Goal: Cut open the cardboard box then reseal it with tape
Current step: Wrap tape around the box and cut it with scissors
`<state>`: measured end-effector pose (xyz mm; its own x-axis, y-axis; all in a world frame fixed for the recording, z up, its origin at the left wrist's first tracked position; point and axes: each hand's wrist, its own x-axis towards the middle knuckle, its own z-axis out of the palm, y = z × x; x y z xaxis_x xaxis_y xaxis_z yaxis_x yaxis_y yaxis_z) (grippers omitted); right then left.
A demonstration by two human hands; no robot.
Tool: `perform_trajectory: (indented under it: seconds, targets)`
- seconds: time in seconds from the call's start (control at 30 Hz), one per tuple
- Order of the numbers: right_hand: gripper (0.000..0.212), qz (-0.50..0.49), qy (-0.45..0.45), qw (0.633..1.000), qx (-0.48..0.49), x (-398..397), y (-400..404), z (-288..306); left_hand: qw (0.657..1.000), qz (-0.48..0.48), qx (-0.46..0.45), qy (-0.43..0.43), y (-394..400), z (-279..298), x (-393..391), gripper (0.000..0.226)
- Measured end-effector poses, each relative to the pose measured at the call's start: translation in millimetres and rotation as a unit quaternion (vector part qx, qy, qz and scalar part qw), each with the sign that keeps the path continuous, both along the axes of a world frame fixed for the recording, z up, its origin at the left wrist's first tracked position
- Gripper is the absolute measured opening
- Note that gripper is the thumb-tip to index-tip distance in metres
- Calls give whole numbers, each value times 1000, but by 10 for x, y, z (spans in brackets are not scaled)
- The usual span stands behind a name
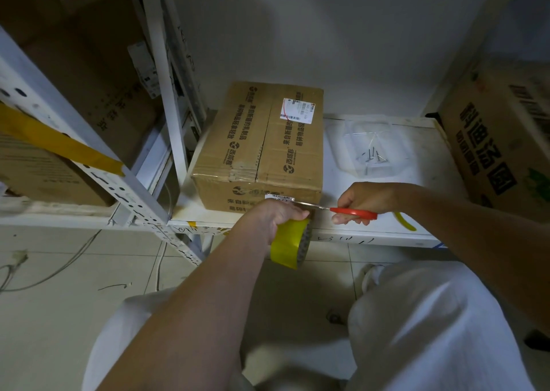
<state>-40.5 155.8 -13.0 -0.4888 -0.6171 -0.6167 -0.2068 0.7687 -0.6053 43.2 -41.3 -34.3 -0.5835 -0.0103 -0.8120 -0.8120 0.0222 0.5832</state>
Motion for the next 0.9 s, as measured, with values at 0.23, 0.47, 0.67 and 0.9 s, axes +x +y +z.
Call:
perform_trajectory:
  seconds: [0.23, 0.47, 0.67, 0.9]
  targets:
    - [46, 25, -60, 992, 109, 102, 10, -11, 995, -77, -52, -38, 25, 25, 105, 65]
    - [63, 19, -35, 974, 224, -32, 322, -133, 1000, -10, -20, -5, -27, 42, 156, 46]
    - [63, -51, 225, 943, 238, -95, 370, -116, 998, 60, 12, 33, -5, 82, 143, 18]
    - [40, -100, 268, 934, 213, 19, 27, -297, 997, 64, 1, 35, -40, 51, 181, 12]
